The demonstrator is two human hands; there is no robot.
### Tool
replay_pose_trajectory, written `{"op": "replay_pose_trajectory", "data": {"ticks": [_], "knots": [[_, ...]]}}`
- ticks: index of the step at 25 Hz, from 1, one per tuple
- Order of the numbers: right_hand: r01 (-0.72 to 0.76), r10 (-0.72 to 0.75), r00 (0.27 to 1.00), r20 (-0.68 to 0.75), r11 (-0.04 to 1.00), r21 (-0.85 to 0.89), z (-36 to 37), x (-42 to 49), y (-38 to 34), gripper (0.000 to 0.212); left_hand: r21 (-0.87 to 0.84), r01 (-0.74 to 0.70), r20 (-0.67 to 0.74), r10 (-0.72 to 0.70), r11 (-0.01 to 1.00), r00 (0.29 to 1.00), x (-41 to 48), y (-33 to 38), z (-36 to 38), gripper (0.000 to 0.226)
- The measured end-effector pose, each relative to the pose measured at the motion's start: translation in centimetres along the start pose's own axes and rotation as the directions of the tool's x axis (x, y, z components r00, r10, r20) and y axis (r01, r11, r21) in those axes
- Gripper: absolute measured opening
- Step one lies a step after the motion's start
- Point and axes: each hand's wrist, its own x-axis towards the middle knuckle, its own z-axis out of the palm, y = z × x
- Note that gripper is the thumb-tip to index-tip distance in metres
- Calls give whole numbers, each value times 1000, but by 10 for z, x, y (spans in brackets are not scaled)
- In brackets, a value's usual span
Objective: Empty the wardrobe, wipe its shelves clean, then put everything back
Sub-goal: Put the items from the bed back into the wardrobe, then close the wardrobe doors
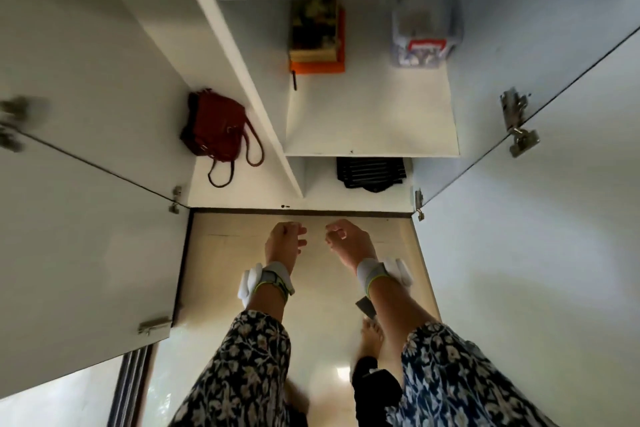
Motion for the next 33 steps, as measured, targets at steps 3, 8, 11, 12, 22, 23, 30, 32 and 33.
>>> {"op": "replay_pose_trajectory", "data": {"ticks": [3, 8, 11, 12, 22, 23, 30, 32, 33], "knots": [[51, -50, 998, -38, 998, 37, 14, -47, -45, 12, -89, -48, -36, 45, 995, 998, -37, 21, -53, 16], [195, -193, 980, -46, 979, 49, 62, -109, -105, 13, -169, -147, -104, 131, 975, 986, -83, 37, -155, 14], [267, -267, 964, -8, 962, 63, 106, -147, -147, 17, -221, -241, -204, 196, 945, 959, -112, 47, -237, 9], [317, -317, 948, -5, 946, 62, 125, -159, -164, 19, -221, -274, -245, 218, 936, 945, -122, 51, -270, 9], [655, -658, 746, 97, 753, 69, 281, -246, -307, 26, -94, -591, -657, 396, 801, 642, -226, 92, -522, 9], [680, -685, 721, 106, 729, 82, 291, -253, -318, 27, -57, -622, -694, 417, 781, 587, -237, 98, -537, 9], [838, -846, 495, 197, 525, 149, 373, -319, -386, 29, 363, -786, -830, 556, 500, -29, -346, 124, -605, 16], [864, -879, 436, 192, 468, 183, 391, -341, -400, 33, 508, -735, -811, 536, 449, -234, -364, 132, -617, 17], [872, -890, 413, 191, 448, 198, 398, -351, -406, 37, 547, -710, -805, 512, 445, -299, -369, 136, -623, 21]]}}
